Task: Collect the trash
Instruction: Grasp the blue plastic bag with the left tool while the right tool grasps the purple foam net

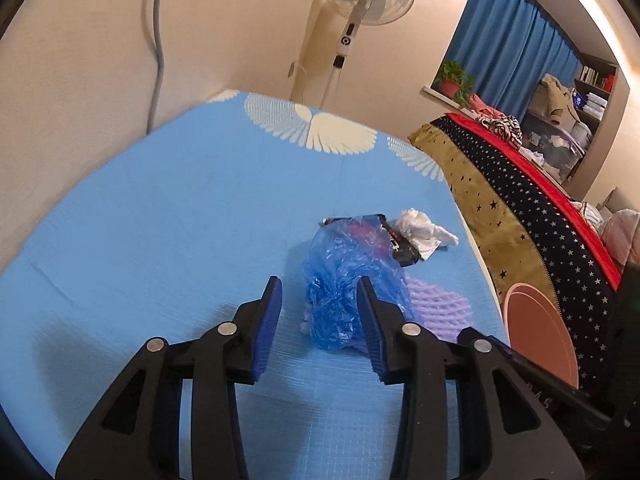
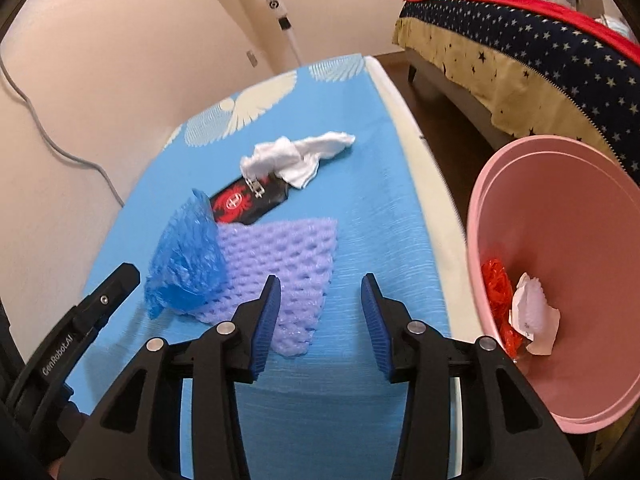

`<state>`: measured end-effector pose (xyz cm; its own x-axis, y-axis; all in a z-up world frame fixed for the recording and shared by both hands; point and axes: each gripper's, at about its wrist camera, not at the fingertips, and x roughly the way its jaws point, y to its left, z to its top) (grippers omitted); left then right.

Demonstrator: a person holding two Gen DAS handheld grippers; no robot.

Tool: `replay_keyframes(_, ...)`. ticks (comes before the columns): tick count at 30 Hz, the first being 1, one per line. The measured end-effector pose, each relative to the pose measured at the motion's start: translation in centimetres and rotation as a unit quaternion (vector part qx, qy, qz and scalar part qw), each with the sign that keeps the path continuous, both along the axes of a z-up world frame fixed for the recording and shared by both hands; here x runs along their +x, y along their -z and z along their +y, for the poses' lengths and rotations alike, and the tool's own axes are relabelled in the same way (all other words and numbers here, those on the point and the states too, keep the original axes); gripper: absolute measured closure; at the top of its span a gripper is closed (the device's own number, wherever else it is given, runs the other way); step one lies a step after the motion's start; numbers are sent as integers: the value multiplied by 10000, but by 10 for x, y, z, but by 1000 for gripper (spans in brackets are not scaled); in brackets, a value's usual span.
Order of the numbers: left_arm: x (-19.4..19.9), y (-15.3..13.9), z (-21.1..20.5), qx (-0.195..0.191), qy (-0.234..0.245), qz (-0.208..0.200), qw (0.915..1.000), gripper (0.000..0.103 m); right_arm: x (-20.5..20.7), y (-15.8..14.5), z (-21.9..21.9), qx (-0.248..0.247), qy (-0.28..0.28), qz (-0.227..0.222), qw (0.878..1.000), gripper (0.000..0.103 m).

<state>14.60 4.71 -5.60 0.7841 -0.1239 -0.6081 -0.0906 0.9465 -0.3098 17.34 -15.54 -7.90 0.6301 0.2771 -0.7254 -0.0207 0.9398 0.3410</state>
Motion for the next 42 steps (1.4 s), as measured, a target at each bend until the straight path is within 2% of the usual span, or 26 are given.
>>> replay_keyframes(4, 8, 9, -5, -96, 164, 156, 9997, 64, 2, 2, 8, -81, -102, 2, 9999, 60)
replay_keyframes(9, 15, 17, -7, -252, 304, 340, 9986, 66, 2, 2, 16, -170, -267, -40, 9995, 78)
replay_keyframes(11, 14, 17, -9, -247, 328, 338, 9986, 79, 1, -1, 19, -270, -316, -97, 9991, 85)
replay_keyframes(12, 14, 16, -9, -231, 345, 327, 9986, 81, 0, -2, 19, -301, -321, -125, 9990, 90)
replay_keyframes(14, 13, 14, -9, -211, 369, 300, 9986, 94, -2, -6, 18, -329, -313, -184, 9988, 92)
replay_keyframes(24, -7, -12, -2, -84, 171, -57, 9998, 98, -25, -41, 4, -368, -152, -638, 9972, 93)
replay_keyframes(42, -44, -40, -23, 341, 477, -297, 9978, 98, -74, -93, -32, -558, 331, -1172, 9910, 93)
